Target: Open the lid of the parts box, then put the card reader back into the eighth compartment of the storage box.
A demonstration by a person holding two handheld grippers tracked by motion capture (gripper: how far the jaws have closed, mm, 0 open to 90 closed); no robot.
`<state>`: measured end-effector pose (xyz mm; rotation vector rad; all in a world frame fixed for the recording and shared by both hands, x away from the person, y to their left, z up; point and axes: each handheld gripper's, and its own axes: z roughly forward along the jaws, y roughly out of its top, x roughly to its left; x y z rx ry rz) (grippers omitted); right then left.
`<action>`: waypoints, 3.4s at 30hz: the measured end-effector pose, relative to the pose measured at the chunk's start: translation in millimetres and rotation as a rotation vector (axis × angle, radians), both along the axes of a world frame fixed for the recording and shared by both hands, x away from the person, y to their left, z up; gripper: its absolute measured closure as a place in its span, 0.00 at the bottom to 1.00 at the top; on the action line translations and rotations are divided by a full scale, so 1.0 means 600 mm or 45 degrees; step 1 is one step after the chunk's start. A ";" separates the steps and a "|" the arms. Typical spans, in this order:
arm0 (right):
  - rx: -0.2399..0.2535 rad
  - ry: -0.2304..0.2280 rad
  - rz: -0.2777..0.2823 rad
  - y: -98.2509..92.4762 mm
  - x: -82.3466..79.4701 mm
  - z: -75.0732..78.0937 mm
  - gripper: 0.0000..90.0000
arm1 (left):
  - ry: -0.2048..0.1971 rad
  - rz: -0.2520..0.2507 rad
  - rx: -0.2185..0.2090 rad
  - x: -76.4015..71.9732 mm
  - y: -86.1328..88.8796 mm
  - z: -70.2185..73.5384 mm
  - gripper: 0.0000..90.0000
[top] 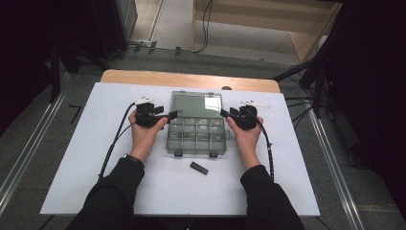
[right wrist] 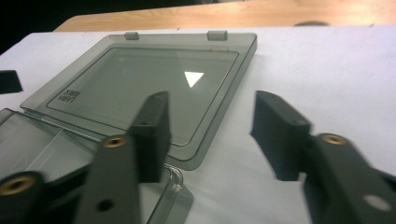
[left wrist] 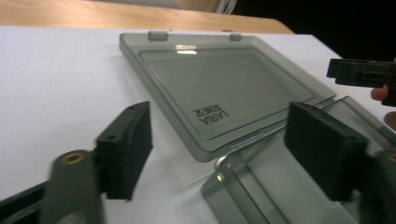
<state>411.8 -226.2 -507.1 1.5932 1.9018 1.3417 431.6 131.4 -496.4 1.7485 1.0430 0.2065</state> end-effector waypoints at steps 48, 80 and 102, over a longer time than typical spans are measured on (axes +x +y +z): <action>-0.066 -0.230 0.230 -0.002 -0.187 0.036 0.00 | -0.206 -0.131 -0.026 -0.181 0.084 0.009 0.00; -0.153 -0.260 0.371 -0.008 -0.236 0.047 0.00 | -0.326 -0.060 0.009 -0.288 0.212 0.030 0.00; -0.181 -0.236 0.502 0.028 -0.243 0.066 0.00 | -0.329 0.004 0.016 -0.324 0.260 0.021 0.00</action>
